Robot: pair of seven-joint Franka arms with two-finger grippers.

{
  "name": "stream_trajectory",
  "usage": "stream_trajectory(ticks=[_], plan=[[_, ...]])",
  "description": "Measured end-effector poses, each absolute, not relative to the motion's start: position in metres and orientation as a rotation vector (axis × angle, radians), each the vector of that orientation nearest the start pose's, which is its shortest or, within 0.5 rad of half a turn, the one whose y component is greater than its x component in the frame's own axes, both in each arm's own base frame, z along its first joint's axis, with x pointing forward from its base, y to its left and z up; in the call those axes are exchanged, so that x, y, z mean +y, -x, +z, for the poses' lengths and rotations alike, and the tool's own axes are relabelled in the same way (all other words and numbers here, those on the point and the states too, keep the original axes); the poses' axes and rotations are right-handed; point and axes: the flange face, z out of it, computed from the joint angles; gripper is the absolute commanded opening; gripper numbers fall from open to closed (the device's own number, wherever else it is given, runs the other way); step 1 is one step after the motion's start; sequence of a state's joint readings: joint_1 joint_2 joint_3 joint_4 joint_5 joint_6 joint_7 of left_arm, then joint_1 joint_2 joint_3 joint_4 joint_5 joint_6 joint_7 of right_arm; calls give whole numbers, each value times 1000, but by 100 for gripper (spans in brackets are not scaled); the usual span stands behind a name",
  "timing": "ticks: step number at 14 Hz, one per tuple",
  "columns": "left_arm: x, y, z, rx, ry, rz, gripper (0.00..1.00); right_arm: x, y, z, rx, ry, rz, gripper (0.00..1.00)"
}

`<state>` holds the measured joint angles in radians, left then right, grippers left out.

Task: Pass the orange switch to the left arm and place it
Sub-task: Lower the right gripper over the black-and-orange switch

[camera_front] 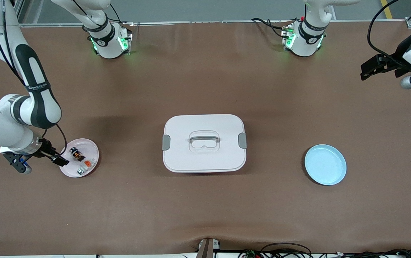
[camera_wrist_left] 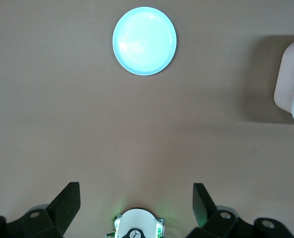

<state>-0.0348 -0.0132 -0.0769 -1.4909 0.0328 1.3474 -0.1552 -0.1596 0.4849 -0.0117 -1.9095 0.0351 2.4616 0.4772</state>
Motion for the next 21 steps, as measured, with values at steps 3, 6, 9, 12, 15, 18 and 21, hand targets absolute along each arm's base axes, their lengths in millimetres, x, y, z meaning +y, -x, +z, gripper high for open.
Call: stream_trajectory(ticks=[3,6,9,12,15,18,21], plan=[[-57,-523,648,-68,3083,200,100,-108,-624,223,1035,2930,-148,100],[-61,-523,648,-57,3082,201,100,-105,-611,199,1042,2928,-158,100],[-61,-523,648,-57,3082,202,100,-105,-610,198,1046,2926,-155,100],[-61,-523,648,-59,3082,202,100,-104,-609,197,1070,2916,-153,100],[-60,-523,648,-63,3082,202,100,-99,-608,195,1076,2913,-143,100],[-59,-523,648,-65,3082,202,100,-98,-607,194,1078,2912,-140,100],[-59,-523,648,-65,3082,202,100,-97,-606,193,1078,2912,-137,100]])
